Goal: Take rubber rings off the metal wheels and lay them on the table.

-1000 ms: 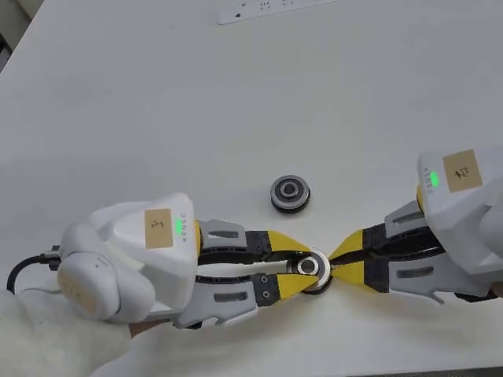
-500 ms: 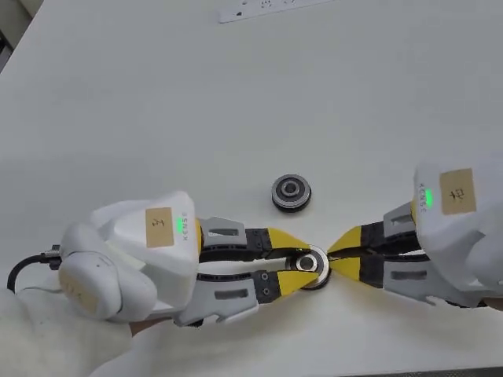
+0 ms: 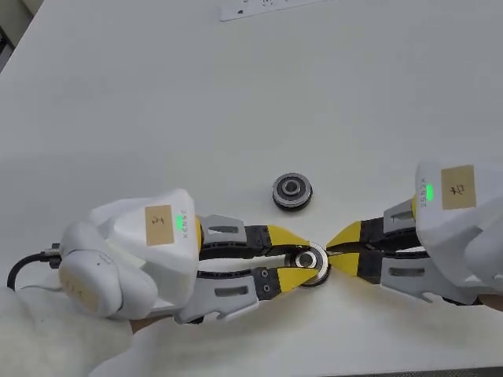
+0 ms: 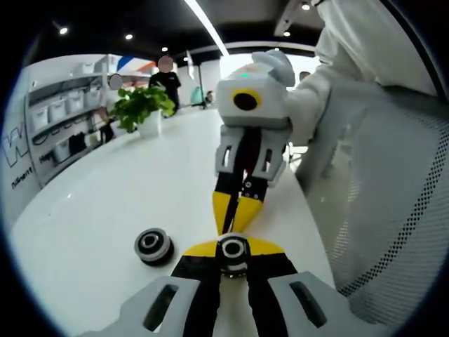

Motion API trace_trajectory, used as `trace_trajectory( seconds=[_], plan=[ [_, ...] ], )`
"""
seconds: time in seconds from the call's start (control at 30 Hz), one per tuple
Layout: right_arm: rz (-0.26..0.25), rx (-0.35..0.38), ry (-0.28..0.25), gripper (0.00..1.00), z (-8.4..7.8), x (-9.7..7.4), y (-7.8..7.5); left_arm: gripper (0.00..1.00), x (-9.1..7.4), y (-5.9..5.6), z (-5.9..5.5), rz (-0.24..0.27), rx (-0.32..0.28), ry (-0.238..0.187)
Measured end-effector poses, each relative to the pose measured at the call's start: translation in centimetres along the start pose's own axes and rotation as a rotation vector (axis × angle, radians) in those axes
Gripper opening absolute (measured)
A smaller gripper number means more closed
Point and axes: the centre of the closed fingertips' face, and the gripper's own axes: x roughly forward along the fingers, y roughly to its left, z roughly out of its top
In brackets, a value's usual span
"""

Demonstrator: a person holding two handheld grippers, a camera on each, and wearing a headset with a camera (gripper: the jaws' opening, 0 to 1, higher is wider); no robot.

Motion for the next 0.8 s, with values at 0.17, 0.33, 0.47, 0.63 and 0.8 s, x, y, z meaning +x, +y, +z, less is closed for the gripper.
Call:
trace_trajectory(
  seconds=[0.17,0.33,0.47,0.63,0.8],
  plan=[
    [0.059,0.072,0.007,0.00,0.05,0.12,-0.04,0.13,-0.03,0.01,-0.01,-0.001,-0.001,-0.001],
    [0.011,-0.011,0.038,0.00,0.15,0.21,0.30,0.13,-0.08,0.04,-0.04,0.003,-0.003,-0.002],
    [-0.050,-0.068,0.056,0.00,0.21,0.24,0.25,0.13,-0.08,0.10,-0.05,0.005,-0.004,-0.001],
    [-0.111,-0.146,0.069,0.00,0.16,0.18,-0.27,0.13,-0.02,0.22,-0.04,0.013,0.001,0.001],
    [-0.103,-0.087,0.059,0.00,0.18,0.27,-0.28,0.13,-0.02,0.27,-0.04,0.015,0.001,0.002]
  ],
)
